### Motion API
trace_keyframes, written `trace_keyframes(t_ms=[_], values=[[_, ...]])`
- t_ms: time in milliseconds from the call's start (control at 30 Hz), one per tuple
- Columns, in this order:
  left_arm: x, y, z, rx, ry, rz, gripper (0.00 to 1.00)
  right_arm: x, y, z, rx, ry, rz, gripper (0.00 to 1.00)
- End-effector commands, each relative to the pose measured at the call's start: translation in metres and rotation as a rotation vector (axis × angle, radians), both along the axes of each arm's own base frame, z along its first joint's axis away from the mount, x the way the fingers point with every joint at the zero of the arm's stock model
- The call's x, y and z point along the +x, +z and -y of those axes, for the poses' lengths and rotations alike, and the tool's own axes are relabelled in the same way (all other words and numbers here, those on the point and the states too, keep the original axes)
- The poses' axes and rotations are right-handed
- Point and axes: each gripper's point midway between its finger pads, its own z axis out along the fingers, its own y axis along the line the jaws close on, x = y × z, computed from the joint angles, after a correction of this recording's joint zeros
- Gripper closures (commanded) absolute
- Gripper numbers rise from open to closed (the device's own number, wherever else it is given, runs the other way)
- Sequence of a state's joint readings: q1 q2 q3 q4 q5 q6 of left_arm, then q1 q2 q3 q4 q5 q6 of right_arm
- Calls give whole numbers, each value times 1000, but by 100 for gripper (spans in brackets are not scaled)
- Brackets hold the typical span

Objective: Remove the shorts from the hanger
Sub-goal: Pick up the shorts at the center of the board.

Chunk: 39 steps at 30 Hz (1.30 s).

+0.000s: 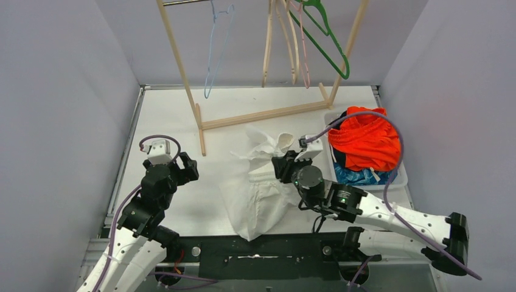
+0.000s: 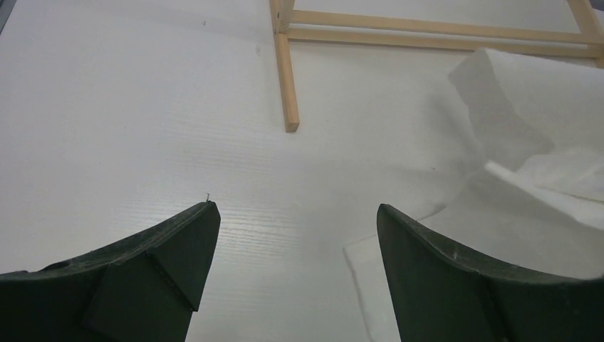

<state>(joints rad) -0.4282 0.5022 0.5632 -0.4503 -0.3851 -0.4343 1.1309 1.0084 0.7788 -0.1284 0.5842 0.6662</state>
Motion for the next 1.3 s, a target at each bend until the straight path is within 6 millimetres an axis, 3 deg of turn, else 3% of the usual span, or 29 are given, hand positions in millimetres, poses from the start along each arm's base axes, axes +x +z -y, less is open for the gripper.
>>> trace_keyframes(t_ms=[0,167,267,367,467,567,733,833,967,1033,1133,1267], values=[[8,21,3,-28,-10,80,18,2,28,22,-16,20,118,80],[8,20,4,-28,-13,76,18,6,-52,32,-106,54,-111,78],[9,19,4,-25,-14,71,18,-10,-103,13,-153,164,-252,73],[9,18,5,-26,-20,66,18,-30,-139,-7,-205,276,-361,60],[9,17,5,-26,-20,64,18,-38,-161,-9,-290,261,-426,34],[9,17,5,-26,-20,63,19,-41,-170,-3,-367,210,-442,12],[10,17,6,-26,-24,64,19,-42,-174,1,-428,169,-458,1],[10,16,6,-24,-24,61,18,-47,-189,-1,-470,179,-482,2],[10,18,3,-22,-12,65,18,-34,-204,45,-644,-195,-398,0],[9,20,0,-22,2,72,18,-37,-213,39,-688,-194,-376,6],[9,22,0,-29,0,81,19,-40,-222,19,-689,-137,-359,23],[9,22,0,-28,4,81,18,-41,-224,-3,-570,-70,-377,54]])
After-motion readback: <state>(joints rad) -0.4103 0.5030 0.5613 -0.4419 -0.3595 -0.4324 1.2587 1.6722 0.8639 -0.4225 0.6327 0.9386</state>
